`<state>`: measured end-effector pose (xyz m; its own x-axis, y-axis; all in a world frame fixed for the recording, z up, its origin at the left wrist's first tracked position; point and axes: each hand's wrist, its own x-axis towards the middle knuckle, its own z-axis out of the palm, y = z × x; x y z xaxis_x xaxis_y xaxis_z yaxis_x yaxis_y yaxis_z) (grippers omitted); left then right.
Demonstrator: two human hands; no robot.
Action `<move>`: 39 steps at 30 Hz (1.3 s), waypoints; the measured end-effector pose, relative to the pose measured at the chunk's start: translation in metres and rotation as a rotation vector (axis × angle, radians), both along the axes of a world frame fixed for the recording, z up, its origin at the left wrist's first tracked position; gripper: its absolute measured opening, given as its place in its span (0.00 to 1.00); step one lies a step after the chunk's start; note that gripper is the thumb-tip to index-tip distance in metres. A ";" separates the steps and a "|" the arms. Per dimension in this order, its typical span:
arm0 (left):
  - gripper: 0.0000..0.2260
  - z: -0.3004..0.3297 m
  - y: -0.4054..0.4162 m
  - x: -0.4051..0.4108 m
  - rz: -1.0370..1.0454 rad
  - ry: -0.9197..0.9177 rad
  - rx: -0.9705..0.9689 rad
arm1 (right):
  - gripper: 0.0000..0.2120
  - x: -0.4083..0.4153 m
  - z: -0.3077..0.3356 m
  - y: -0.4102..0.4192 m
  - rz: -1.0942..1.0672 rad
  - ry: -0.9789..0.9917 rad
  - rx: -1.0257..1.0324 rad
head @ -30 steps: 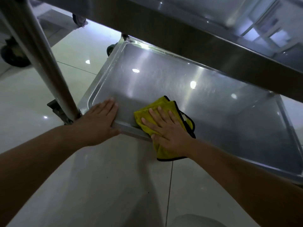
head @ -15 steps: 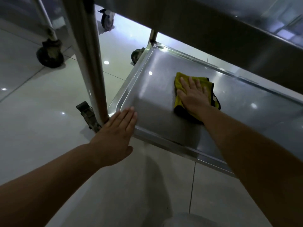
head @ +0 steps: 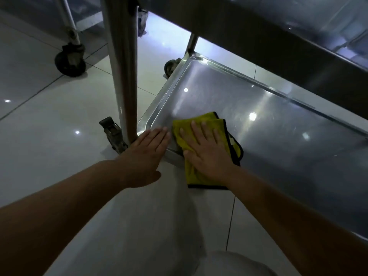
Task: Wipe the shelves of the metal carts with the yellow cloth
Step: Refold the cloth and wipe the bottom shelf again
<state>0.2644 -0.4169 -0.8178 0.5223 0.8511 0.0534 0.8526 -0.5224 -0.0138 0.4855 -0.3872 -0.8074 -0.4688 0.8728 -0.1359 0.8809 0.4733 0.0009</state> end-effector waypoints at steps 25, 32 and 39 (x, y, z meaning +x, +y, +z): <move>0.32 -0.014 -0.030 -0.028 0.092 -0.305 0.047 | 0.28 -0.054 0.017 0.148 -0.347 0.033 -0.084; 0.28 -0.007 -0.030 -0.032 0.057 -0.351 0.085 | 0.29 -0.076 0.013 0.095 -0.090 -0.036 -0.014; 0.15 0.012 -0.037 -0.040 0.132 -0.590 -0.037 | 0.31 -0.085 0.014 0.027 0.021 -0.055 -0.077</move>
